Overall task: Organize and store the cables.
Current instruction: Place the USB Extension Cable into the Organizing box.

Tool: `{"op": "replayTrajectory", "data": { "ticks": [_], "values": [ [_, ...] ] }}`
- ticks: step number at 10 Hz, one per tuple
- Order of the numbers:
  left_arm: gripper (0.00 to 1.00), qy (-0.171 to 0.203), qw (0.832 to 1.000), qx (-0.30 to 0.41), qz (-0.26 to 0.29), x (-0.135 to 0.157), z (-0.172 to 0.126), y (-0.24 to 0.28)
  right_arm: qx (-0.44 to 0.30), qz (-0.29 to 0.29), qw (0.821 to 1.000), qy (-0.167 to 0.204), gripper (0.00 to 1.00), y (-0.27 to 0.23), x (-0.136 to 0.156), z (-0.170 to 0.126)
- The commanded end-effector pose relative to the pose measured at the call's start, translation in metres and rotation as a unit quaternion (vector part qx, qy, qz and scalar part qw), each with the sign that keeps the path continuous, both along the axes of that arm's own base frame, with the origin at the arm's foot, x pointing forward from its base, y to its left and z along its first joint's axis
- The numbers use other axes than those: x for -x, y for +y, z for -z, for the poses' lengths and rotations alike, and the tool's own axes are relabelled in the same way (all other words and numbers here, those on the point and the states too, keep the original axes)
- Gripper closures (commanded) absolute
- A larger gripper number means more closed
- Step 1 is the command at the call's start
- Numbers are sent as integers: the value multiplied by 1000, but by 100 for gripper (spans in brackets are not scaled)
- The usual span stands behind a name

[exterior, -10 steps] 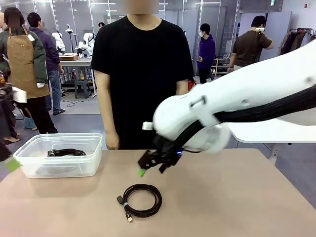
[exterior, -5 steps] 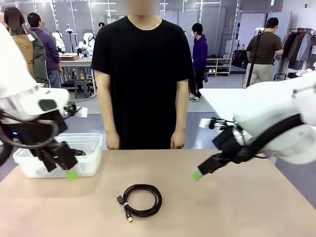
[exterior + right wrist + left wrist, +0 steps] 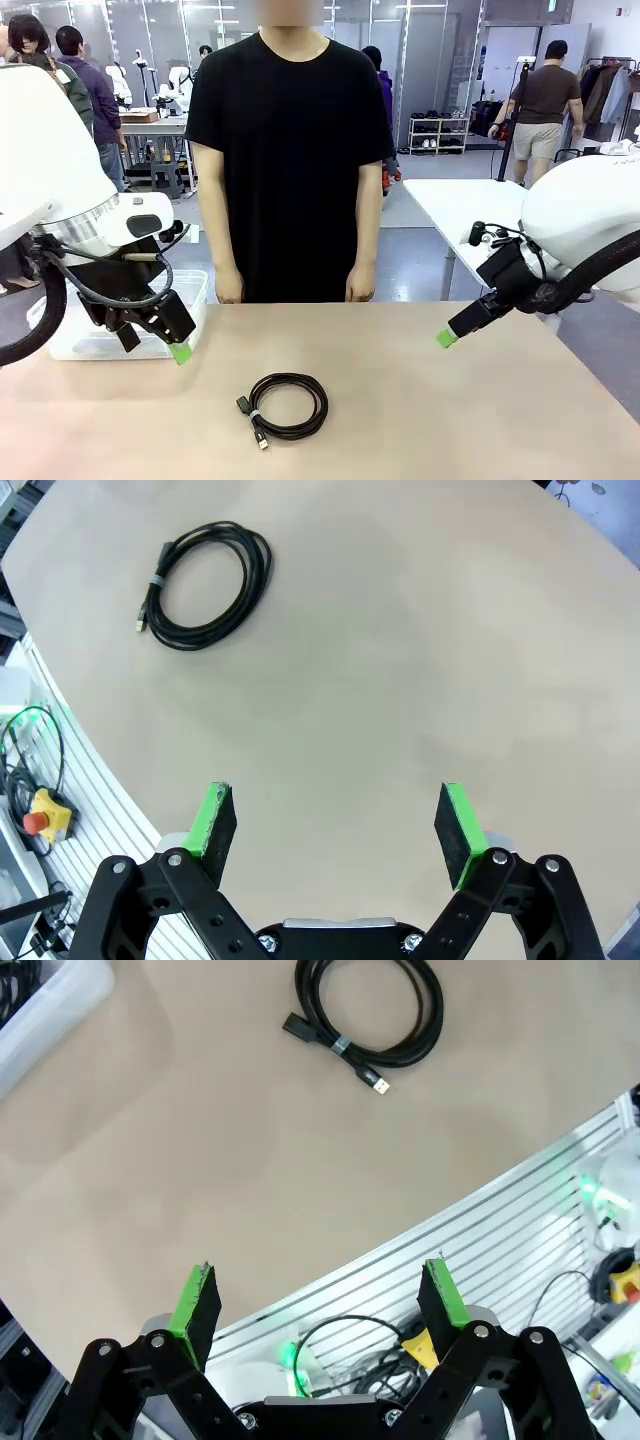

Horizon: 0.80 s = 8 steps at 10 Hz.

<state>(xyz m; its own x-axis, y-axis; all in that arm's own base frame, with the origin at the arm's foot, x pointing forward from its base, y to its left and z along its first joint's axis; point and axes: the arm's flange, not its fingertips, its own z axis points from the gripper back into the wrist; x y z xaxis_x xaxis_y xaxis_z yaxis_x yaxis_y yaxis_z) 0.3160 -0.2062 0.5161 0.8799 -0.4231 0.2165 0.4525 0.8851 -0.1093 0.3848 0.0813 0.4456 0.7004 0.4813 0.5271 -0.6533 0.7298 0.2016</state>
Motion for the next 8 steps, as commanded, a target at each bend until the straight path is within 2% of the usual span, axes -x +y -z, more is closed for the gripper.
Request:
{"op": "replayTrajectory", "data": {
  "ticks": [1, 4, 5, 6, 7, 8],
  "values": [
    [0, 5, 1000, -5, 8, 5, -2, -4, 6, -5, 1000, -2, 0, 7, 3, -3],
    [0, 1, 1000, -1, 4, 2, 0, -3, 6, -5, 1000, -2, 0, 7, 3, -3],
    [0, 56, 997, 27, -55, -2, 2, -4, 1, -10, 1000, -2, 0, 7, 2, -1],
    [0, 60, 994, -4, -90, -2, 14, -20, 1, -26, 999, -21, 0, -14, 6, -5],
    [0, 71, 991, 2, -114, -4, 22, -37, -14, -43, 999, -28, 0, -44, 14, -4],
    [0, 75, 987, 6, -144, -9, 31, -56, -17, -46, 997, -62, 0, -82, 26, -1]
  ]
}}
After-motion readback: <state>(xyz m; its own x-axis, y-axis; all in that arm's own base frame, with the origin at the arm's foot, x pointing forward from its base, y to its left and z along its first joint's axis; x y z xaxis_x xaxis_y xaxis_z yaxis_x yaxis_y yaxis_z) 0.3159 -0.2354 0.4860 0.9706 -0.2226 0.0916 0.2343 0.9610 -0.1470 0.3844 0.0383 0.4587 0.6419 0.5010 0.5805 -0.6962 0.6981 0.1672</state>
